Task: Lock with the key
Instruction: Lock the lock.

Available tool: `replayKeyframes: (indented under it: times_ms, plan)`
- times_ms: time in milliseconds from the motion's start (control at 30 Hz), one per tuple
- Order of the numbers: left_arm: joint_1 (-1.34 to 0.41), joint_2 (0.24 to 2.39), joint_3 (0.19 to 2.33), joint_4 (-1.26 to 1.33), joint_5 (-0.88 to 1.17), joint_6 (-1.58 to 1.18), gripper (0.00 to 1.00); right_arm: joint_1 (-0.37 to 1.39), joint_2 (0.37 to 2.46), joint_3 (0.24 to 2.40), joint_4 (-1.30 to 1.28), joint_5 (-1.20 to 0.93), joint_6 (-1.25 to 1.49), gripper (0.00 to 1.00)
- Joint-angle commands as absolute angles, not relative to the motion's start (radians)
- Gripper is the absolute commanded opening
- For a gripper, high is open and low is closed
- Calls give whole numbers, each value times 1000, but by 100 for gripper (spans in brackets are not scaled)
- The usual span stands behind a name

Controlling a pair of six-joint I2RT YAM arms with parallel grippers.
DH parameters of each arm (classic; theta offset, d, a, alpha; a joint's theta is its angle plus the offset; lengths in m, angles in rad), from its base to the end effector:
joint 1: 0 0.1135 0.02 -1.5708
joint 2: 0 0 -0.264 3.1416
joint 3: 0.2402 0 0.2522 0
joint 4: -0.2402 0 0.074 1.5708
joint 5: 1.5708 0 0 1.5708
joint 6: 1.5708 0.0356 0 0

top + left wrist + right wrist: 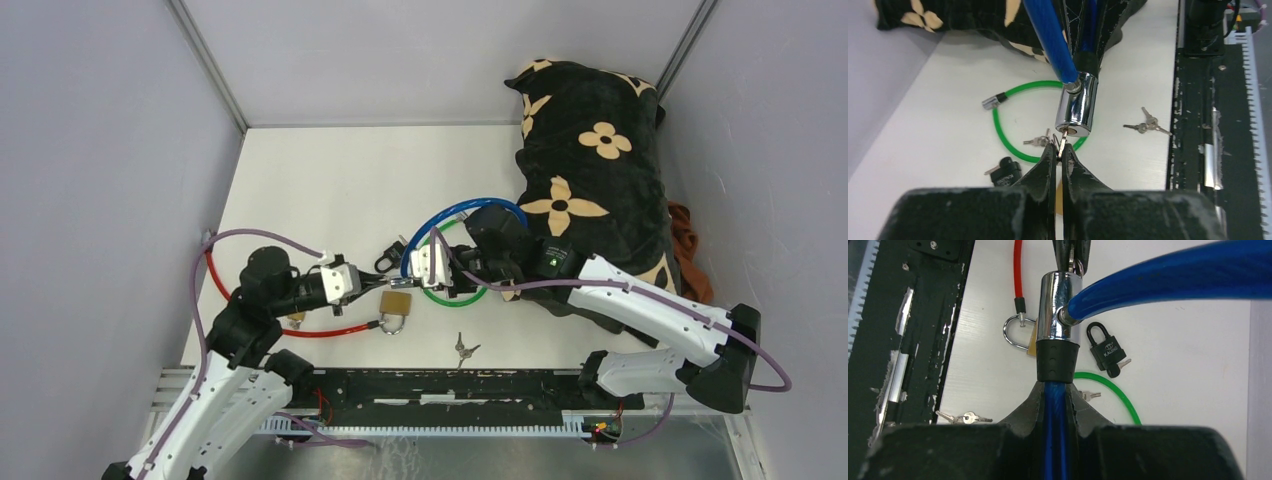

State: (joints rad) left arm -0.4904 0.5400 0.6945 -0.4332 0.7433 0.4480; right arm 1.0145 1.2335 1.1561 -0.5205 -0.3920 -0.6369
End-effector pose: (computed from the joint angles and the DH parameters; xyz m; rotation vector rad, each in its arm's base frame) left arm 0.0969 -0.0790 0.3186 1.2554 1.3340 -0.7129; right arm 0.1309 0.2363 0.3433 -1.7537 1.3070 0.6401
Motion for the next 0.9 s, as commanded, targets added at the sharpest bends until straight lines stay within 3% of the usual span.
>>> replayKeyframes:
  times_ms: [0,133,433,867]
  plan:
    - [-494,451,669,-338,697,653,2,1020,1250,1265,-456,-446,-491,0]
    - [-494,349,613,-277,631,907,2,1020,1259,1272,-434,-455,-348,0]
    - [-494,90,409,-168,706,1405,2,1021,1303,1307,-317,-433,-109,0]
    - [-495,10,250,-135,726,1980,2,1024,1328,1313,-232,-393,33,0]
